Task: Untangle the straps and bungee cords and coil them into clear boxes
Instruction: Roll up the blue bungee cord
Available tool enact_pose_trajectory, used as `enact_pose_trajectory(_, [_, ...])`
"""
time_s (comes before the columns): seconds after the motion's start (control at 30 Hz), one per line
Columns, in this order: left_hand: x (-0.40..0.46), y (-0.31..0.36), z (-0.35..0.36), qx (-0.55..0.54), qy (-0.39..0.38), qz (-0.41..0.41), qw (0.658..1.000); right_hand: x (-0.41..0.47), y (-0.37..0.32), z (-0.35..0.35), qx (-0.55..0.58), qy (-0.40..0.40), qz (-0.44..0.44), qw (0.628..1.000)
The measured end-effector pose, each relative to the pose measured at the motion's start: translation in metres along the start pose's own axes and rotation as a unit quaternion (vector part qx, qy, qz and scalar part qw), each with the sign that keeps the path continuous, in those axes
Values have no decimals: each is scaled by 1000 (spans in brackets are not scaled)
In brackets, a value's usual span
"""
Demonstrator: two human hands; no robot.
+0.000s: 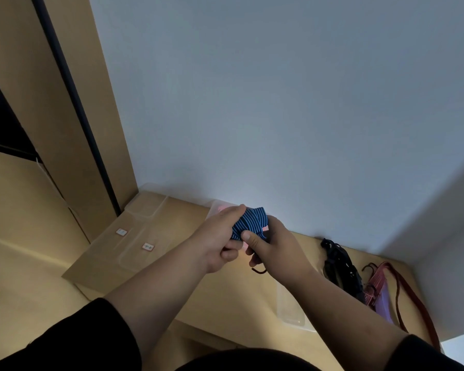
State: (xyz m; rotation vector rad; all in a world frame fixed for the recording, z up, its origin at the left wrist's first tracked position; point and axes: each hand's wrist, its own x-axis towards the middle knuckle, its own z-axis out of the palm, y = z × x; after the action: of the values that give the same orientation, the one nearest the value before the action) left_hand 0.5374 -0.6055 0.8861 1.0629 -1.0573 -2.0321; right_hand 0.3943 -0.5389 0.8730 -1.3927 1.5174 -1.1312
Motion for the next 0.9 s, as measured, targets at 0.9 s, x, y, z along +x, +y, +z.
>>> enact_pose_trajectory(0.9, [-8, -18, -18, 208, -63, 35, 975, -5, 9, -2, -158, -24, -27, 987])
